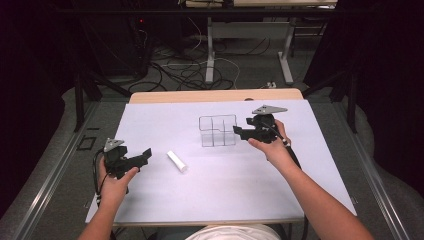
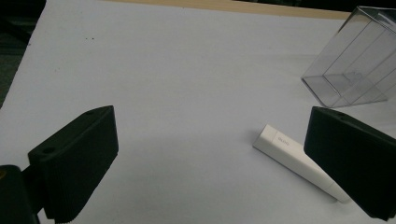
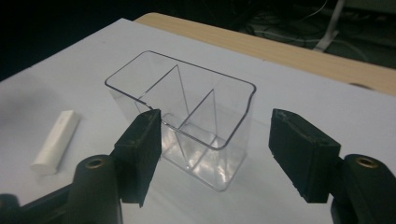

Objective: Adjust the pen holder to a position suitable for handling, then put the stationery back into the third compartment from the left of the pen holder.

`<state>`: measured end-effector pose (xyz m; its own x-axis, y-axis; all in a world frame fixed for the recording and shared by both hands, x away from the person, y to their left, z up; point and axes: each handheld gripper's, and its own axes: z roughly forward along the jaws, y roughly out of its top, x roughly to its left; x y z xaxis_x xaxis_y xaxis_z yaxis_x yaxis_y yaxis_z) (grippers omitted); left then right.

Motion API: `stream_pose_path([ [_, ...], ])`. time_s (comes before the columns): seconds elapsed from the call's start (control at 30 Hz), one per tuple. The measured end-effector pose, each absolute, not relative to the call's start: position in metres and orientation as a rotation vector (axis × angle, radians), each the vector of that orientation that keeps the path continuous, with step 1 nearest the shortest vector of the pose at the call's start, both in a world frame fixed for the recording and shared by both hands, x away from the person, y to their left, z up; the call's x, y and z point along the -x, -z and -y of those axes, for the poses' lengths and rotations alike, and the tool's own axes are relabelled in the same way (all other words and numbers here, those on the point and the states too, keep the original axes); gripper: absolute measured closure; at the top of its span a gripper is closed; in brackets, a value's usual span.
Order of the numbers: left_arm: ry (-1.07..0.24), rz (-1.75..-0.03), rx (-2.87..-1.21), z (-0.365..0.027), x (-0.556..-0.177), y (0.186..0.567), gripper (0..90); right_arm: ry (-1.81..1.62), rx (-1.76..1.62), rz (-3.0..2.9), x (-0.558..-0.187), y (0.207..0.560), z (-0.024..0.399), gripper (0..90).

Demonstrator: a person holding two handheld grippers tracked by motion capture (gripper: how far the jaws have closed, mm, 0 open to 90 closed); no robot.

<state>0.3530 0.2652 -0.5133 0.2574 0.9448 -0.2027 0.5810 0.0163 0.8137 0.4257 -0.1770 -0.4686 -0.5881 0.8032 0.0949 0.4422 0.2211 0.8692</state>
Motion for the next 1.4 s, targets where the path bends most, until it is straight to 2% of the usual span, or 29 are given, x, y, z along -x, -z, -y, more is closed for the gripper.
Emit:
stream_pose_path([
  [0.03,-0.531,-1.425,-1.669,-0.265,-0.353,0.513,3.1,-1.279,-1.156,-2.096,-0.422,0.469,0.178,26.4],
  [0.33,-0.524,-1.413,-1.677,-0.264,-0.354,0.514,3.1,-1.303,-1.163,-2.112,-0.411,0.478,0.187,26.1],
  [0.77,-0.520,-1.385,-1.710,-0.258,-0.354,0.513,3.1,-1.220,-1.226,-2.179,-0.401,0.496,0.188,15.6],
  [1.4,-0.512,-1.357,-1.744,-0.251,-0.354,0.514,5.4,-1.182,-1.151,-2.279,-0.394,0.514,0.159,15.3],
])
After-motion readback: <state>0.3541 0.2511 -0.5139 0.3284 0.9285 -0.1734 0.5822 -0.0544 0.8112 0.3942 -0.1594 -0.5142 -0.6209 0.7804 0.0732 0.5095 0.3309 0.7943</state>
